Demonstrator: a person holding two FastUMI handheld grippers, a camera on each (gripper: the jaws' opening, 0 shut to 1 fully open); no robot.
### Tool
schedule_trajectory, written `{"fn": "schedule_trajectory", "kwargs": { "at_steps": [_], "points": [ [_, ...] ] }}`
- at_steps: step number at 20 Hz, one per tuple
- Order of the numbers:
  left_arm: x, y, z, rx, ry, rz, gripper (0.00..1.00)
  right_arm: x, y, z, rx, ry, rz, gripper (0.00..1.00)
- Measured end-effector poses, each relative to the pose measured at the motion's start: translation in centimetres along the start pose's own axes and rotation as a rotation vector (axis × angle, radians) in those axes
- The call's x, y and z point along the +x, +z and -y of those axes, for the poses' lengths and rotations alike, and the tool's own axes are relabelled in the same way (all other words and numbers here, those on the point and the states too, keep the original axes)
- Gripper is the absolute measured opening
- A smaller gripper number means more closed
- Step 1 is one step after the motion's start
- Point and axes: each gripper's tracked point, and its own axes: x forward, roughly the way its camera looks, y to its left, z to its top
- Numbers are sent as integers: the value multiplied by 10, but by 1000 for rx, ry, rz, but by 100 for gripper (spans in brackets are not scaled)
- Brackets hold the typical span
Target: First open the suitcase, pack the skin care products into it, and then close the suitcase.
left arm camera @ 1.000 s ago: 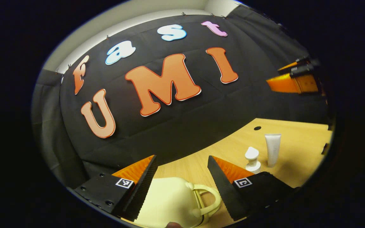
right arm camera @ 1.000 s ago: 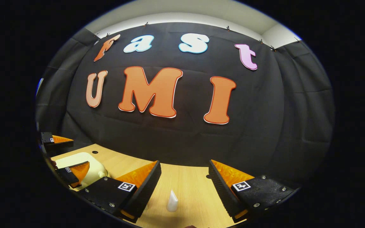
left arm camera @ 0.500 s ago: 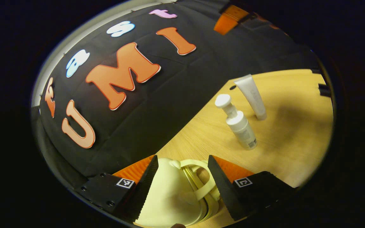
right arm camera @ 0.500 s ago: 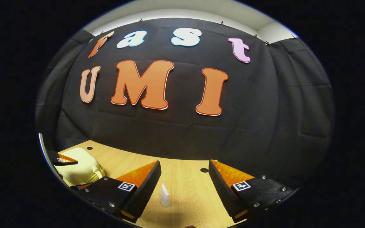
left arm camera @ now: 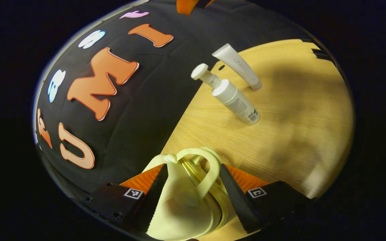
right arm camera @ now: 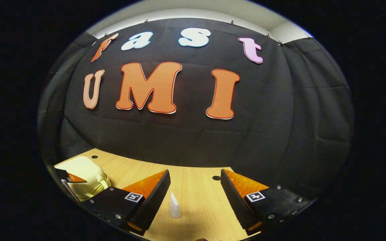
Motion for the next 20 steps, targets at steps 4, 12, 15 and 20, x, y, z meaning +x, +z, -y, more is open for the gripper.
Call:
{"fn": "schedule_trajectory", "kwargs": {
  "at_steps": [4,12,15,20],
  "points": [
    [10,-7,4,102,8,-35,80,-2,1,-2,-1,2,3,95],
    [7,-9,-2,90,33,-43,12,-6,7,-11,-23,15,14,95],
    [-12,-3,-32,-22,87,-11,12,-6,9,-20,-33,29,13,95],
    [-42,-6,-108,-244,176,25,12,-3,17,-45,-58,64,26,95]
  ]
}}
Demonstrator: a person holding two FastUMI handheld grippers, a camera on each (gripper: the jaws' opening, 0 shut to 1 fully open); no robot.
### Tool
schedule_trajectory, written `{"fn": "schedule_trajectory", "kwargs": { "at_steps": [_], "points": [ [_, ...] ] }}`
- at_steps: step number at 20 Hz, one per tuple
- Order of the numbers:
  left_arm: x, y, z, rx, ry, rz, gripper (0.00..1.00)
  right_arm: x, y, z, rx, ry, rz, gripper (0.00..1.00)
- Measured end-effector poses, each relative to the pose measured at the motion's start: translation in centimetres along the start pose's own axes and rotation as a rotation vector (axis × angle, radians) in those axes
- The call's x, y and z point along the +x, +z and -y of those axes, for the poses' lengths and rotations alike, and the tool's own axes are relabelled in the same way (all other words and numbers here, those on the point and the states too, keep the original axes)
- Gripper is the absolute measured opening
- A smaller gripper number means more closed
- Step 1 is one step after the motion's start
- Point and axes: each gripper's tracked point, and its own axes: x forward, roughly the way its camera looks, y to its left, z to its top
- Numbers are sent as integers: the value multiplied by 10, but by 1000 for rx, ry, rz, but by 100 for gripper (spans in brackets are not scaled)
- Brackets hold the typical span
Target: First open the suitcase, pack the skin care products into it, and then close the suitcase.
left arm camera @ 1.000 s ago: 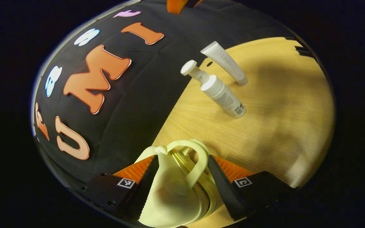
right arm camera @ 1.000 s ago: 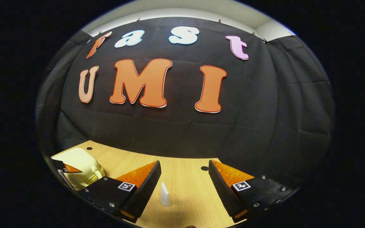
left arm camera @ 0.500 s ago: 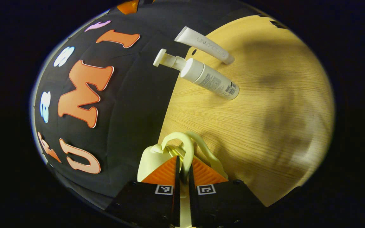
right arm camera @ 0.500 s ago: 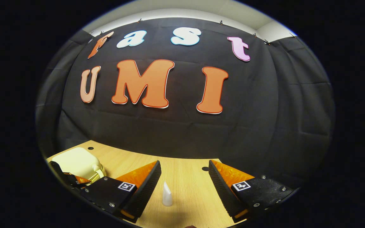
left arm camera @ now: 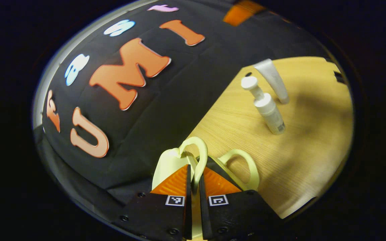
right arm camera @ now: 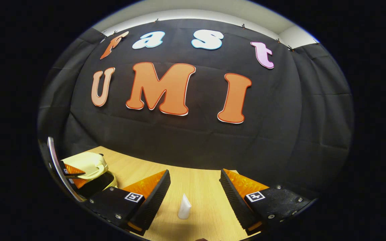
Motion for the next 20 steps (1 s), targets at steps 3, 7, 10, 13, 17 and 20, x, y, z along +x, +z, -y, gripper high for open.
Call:
{"fn": "schedule_trajectory", "kwargs": {
  "at_steps": [3,7,10,13,17,20],
  "points": [
    [6,4,-53,-122,49,6,1,4,9,-16,-23,21,16,95],
    [-4,-12,-114,-314,108,3,1,10,19,-41,-37,47,30,95],
    [-10,-34,-157,-426,151,-2,1,13,25,-62,-49,58,37,95],
    [-11,-62,-193,-463,209,-12,1,14,30,-82,-58,68,41,95],
    [-13,-102,-234,-478,261,-32,1,14,36,-109,-57,76,43,95],
    [-11,-143,-259,-508,285,-63,1,13,36,-128,-50,73,34,95]
  ]
}}
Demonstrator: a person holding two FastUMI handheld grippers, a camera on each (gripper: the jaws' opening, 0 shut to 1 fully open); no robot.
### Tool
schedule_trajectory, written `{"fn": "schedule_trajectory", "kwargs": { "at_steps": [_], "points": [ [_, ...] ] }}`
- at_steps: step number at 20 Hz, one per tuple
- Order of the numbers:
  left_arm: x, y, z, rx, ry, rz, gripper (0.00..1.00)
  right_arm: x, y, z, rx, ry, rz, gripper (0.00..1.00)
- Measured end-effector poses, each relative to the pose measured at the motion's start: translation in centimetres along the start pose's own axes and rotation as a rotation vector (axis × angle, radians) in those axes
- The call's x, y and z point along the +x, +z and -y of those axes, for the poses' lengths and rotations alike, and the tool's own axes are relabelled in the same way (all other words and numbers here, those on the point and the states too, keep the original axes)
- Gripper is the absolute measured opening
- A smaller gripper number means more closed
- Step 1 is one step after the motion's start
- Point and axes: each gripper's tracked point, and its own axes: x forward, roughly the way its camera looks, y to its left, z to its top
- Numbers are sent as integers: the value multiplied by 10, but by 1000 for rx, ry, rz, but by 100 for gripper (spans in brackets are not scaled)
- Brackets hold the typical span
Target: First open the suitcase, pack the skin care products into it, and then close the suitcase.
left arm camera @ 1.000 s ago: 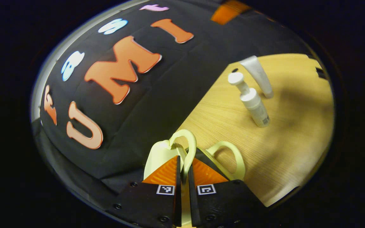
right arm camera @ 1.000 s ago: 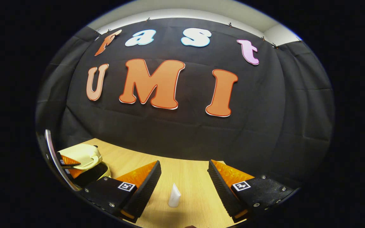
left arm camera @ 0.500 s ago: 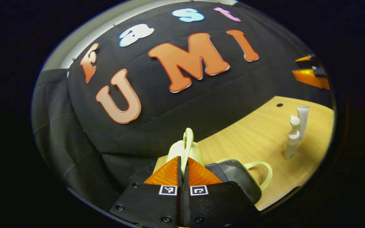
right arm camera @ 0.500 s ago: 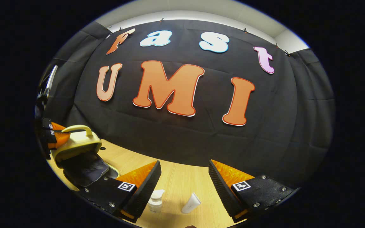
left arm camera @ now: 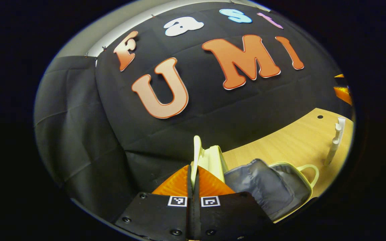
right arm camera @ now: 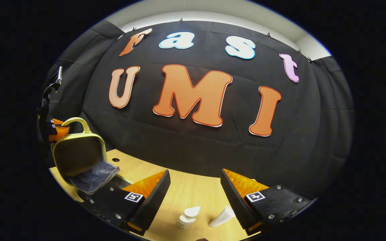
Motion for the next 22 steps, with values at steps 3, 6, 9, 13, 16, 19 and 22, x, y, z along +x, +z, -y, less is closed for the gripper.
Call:
{"fn": "schedule_trajectory", "kwargs": {
  "at_steps": [3,6,9,13,16,19,22],
  "points": [
    [18,-31,-34,-63,12,-38,2,0,2,-17,-1,-3,-8,95],
    [32,-67,-64,-100,29,-92,1,-2,6,-29,-17,-6,-9,95],
    [46,-110,-89,-137,51,-162,1,-3,5,-37,-28,-7,-13,95],
    [63,-186,-106,-154,90,-320,1,-4,10,-50,-24,23,-3,95],
    [79,-218,-103,-182,94,-381,1,-2,14,-52,-43,24,6,95],
    [87,-235,-99,-179,137,-426,9,-2,12,-48,-47,17,0,95],
    [97,-228,-99,-190,184,-394,19,-4,7,-39,-44,6,-12,95]
  ]
}}
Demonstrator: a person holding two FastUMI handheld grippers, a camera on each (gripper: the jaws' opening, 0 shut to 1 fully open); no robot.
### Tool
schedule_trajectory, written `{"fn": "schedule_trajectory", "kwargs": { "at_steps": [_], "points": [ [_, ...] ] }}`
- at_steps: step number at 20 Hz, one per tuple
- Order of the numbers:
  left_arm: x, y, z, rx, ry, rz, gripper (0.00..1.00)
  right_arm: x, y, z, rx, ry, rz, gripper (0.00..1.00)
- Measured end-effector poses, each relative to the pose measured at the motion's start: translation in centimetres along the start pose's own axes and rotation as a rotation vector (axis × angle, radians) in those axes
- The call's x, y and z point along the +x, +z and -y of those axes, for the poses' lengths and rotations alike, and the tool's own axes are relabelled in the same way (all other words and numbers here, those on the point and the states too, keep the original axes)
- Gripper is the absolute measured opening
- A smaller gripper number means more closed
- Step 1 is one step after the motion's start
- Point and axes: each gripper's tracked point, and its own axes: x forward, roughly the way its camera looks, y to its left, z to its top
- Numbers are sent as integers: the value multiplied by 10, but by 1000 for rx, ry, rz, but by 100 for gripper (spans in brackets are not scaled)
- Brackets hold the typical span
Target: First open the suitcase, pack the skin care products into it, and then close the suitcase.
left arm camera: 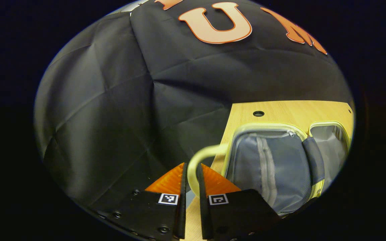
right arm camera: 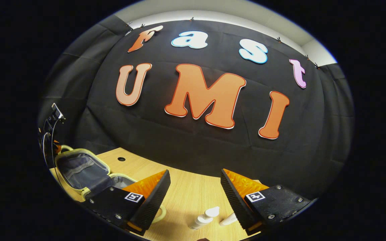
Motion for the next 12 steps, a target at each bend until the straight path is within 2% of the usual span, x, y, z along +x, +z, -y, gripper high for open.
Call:
{"fn": "schedule_trajectory", "kwargs": {
  "at_steps": [1,3,4,5,6,7,9,10,11,12],
  "points": [
    [-4,7,2,-6,2,25,18,0,-1,3,1,-4,-2,95],
    [-13,17,13,-14,-22,95,32,0,-1,9,8,-10,-2,96],
    [-25,26,18,-16,-39,134,60,-1,-2,14,11,-16,-1,95],
    [-30,37,25,-16,-54,173,59,-1,-3,17,16,-17,2,95],
    [-32,43,33,-14,-81,218,69,-1,-3,20,19,-21,7,96],
    [-41,54,43,-6,-101,250,70,-1,-4,24,21,-21,5,96],
    [-64,79,64,17,-132,319,78,-3,-11,32,27,-17,1,96],
    [-77,89,79,23,-148,343,89,-5,-12,36,29,-9,4,96],
    [-86,99,92,24,-162,360,88,-6,-15,41,30,-3,3,96],
    [-103,108,108,25,-170,377,91,-5,-18,46,30,11,0,95]
  ]
}}
